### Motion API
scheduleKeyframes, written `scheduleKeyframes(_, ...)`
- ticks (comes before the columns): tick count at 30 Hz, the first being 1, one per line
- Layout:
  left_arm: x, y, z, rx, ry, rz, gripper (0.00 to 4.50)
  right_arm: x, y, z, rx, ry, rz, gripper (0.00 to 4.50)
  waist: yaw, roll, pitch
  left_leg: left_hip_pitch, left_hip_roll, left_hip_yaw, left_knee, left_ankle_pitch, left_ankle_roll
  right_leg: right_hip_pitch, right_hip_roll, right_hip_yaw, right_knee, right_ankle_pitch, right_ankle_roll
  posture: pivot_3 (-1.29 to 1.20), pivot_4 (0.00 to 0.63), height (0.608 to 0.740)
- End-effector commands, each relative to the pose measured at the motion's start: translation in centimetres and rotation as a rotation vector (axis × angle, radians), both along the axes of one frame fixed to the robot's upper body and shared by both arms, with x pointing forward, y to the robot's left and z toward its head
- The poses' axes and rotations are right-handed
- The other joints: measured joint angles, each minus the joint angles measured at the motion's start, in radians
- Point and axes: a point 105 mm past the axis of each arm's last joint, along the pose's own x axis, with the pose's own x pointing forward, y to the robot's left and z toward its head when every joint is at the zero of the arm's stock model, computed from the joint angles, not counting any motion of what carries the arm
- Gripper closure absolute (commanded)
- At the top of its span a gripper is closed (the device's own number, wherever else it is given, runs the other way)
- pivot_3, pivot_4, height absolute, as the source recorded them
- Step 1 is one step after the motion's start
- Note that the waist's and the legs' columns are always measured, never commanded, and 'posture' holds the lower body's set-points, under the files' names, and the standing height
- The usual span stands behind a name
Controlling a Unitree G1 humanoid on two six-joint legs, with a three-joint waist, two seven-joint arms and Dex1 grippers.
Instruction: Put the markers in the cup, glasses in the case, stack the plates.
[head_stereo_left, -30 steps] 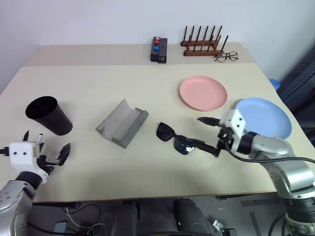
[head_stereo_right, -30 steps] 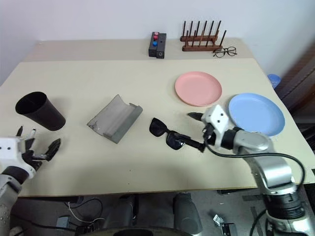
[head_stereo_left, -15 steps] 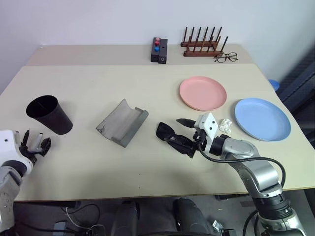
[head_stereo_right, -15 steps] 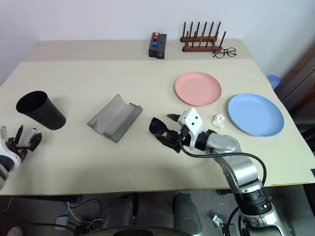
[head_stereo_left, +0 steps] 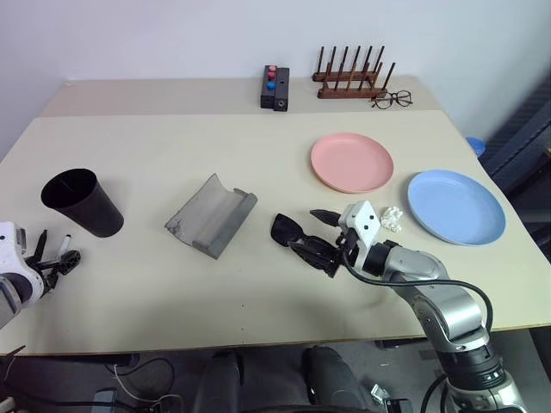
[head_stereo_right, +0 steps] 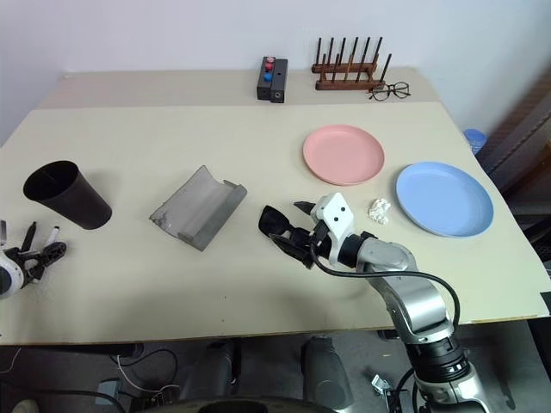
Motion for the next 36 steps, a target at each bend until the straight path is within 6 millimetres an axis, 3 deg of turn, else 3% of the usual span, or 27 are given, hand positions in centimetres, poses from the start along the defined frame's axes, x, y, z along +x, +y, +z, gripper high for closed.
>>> scheduleKeyframes(1,0.2,0.1,0.5,-0.010,0.020,-0.035,0.06,-0.3,0.4,1.3,0.027,-0.053,0.011,0.00,-0.001,0.000,0.000,0.000,0.000,0.000,0.000,0.000,0.000,0.000,0.000,0.000,0.000,0.000,0.000,0.00,0.150,0.740)
scheduleKeyframes(11,0.2,-0.4,-0.6,-0.046,0.088,-0.074,0.06,0.2,0.6,1.4,0.037,-0.060,0.004,0.00,-0.001,0.000,0.000,0.000,0.000,0.000,-0.001,0.000,0.000,0.000,0.000,0.000,0.000,0.000,0.000,0.00,0.150,0.740)
scheduleKeyframes(14,0.0,-0.8,-0.8,-0.055,0.093,-0.086,1.28,0.1,0.6,1.4,0.038,-0.059,0.004,0.00,-0.001,0.000,0.000,0.000,0.000,0.000,-0.001,0.000,0.000,0.000,0.000,0.000,0.000,0.000,0.000,0.00,0.150,0.740)
scheduleKeyframes(20,-0.5,-1.1,-0.6,-0.025,0.104,-0.118,4.14,0.1,0.6,1.4,0.036,-0.058,0.006,0.00,0.000,0.000,0.000,0.000,0.000,0.000,-0.001,0.000,0.000,0.000,0.000,0.000,0.000,0.000,0.000,0.00,0.150,0.740)
scheduleKeyframes(21,-0.6,-1.2,-0.6,-0.006,0.109,-0.141,4.45,0.1,0.6,1.4,0.035,-0.058,0.006,0.00,0.000,0.000,0.000,0.000,0.000,0.000,-0.001,0.000,0.000,0.000,0.000,0.000,0.000,0.000,0.000,0.00,0.150,0.740)
scheduleKeyframes(24,-0.7,-2.6,-0.1,0.055,0.095,-0.269,4.45,0.1,0.5,1.5,0.034,-0.059,0.007,0.00,-0.001,0.001,0.000,0.000,0.000,0.000,-0.001,0.000,0.000,0.000,-0.001,0.000,0.000,0.000,0.000,0.00,0.150,0.740)
scheduleKeyframes(31,-1.2,-10.9,3.8,0.100,-0.178,-0.748,4.45,-0.5,1.0,3.5,0.110,-0.064,0.112,0.00,0.003,0.001,0.001,-0.001,0.000,0.001,-0.001,0.000,-0.001,-0.001,-0.001,0.000,-0.001,0.000,-0.001,0.00,0.150,0.740)
scheduleKeyframes(36,-0.8,-12.6,5.4,0.068,-0.288,-0.798,4.45,-1.8,1.8,4.3,0.084,-0.095,0.266,0.00,0.003,0.001,0.001,0.000,0.000,0.001,-0.001,0.000,-0.001,0.000,-0.001,0.001,-0.001,0.000,-0.001,0.00,0.150,0.740)
